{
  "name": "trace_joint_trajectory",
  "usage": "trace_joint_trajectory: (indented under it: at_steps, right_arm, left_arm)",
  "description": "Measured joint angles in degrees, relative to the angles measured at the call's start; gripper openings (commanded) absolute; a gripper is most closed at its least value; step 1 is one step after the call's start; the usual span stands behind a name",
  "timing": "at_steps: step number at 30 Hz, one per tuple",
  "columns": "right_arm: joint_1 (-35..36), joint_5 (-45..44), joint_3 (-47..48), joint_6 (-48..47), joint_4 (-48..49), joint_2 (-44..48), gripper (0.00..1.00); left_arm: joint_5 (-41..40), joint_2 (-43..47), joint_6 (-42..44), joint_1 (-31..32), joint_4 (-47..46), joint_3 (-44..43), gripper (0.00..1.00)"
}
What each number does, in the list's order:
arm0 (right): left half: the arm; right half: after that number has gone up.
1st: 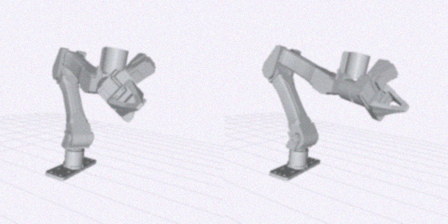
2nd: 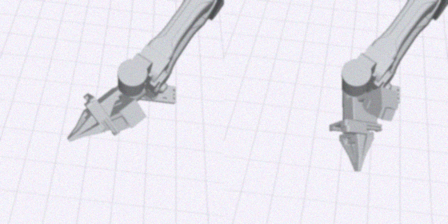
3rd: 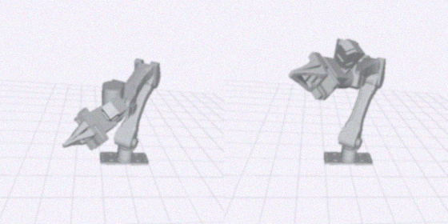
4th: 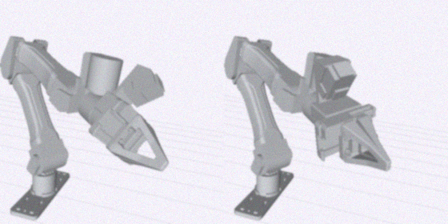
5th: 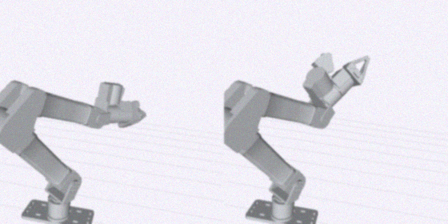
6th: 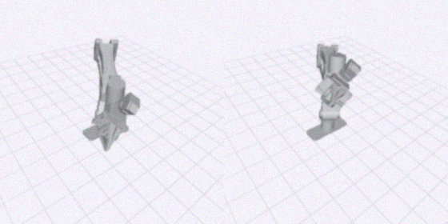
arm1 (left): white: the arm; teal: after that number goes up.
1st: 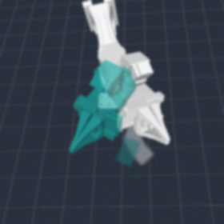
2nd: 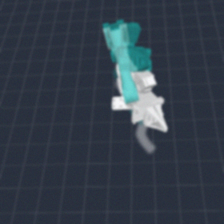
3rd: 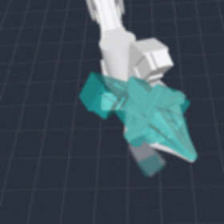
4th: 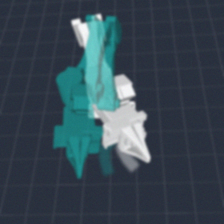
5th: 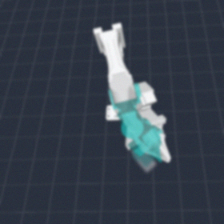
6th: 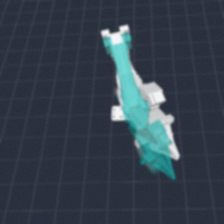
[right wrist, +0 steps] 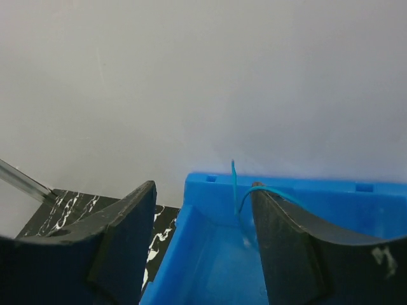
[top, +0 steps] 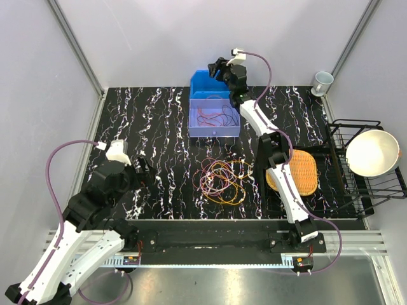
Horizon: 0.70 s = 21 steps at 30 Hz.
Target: Untangle the cables
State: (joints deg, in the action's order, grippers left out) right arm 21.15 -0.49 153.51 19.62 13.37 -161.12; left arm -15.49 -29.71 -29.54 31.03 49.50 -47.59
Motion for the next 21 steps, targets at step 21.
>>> trace_joint_trajectory:
  at_steps: [21]
  right_arm:
    - [0.1,-2.8,-8.9,23.0,-26.3,17.5,0.90]
  left_arm:
    - [-0.7,1.0,0.0,0.0,0.0,0.1,0.99]
